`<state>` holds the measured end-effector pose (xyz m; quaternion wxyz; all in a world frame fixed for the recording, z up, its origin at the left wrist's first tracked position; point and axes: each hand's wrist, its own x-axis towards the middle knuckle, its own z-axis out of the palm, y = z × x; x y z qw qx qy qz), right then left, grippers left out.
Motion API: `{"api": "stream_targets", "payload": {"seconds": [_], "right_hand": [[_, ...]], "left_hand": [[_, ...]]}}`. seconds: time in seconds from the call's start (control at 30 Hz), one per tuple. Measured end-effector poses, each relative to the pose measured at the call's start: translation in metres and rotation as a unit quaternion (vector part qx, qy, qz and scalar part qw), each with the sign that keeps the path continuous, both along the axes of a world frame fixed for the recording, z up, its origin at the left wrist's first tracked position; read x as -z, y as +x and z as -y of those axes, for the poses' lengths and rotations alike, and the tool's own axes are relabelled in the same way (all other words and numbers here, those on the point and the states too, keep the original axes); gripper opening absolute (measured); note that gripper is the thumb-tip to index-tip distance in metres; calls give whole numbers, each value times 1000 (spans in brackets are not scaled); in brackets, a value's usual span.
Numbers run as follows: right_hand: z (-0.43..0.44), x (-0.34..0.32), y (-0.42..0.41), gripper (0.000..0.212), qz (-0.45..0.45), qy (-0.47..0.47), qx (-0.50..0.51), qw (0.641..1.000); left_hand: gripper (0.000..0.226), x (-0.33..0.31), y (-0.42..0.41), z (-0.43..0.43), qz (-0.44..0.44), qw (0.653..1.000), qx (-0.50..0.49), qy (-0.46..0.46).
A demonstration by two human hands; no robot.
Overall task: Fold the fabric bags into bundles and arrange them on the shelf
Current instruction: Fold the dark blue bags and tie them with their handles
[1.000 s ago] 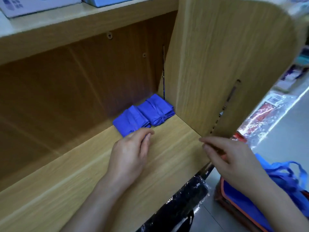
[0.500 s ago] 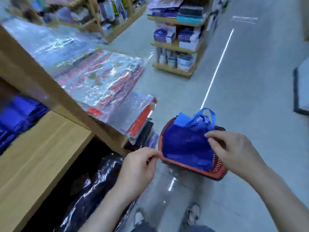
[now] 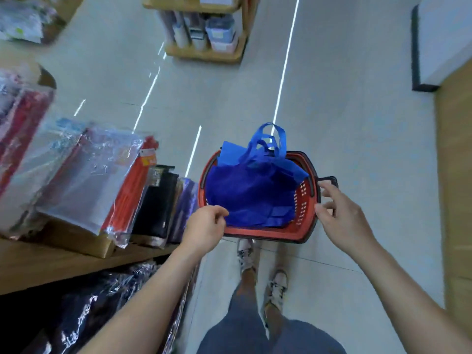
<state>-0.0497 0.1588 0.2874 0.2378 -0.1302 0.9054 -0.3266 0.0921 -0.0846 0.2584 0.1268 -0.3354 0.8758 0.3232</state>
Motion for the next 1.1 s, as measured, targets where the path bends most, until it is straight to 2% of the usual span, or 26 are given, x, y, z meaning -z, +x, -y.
{"api": "stream_targets", "payload": {"seconds": [0.13,0.23,0.47,0.53,0.63,0.73,0.8,0.87,0.9,0.97,1.0,1.03,1.1], "right_hand": [[40,59,-27,50,40,-3,5,999],[75,107,-56,52,54,-16,16,998],[145,247,-113,74,53,7,-94,994],[159,277,-125,75,76,10,-109,991],[173,301,-125,79,67,43,-176,981],[175,295,-110,95,33,45,-200,978],[174,273,-94,103,3,4,-187,982],[173,243,-77,108,-40,-50,-178,982],[172,225,-71,109,-53,-75,-171,981],[165,203,-64,108,-42,-105,-145,983],[160,189,-67,105,-23,-106,-121,987],[155,175,-74,101,12,-103,-86,991],[143,144,-94,85,102,-111,1,989]], "left_hand": [[33,65,-46,24,55,998,10,17],[41,117,-80,45,70,997,38,-18],[57,248,-145,106,99,988,13,-118],[56,281,-154,122,126,986,0,-109],[33,307,-155,127,124,989,7,-84],[10,295,-156,112,80,996,-39,-20],[7,268,-159,93,12,991,-113,75],[6,232,-163,70,-66,977,-162,125],[7,209,-165,63,-101,977,-156,103],[6,174,-165,52,-150,982,-101,-47],[9,156,-166,52,-171,974,-89,-119],[10,142,-166,56,-188,966,-105,-143],[5,107,-167,64,-204,963,-157,-75]]}}
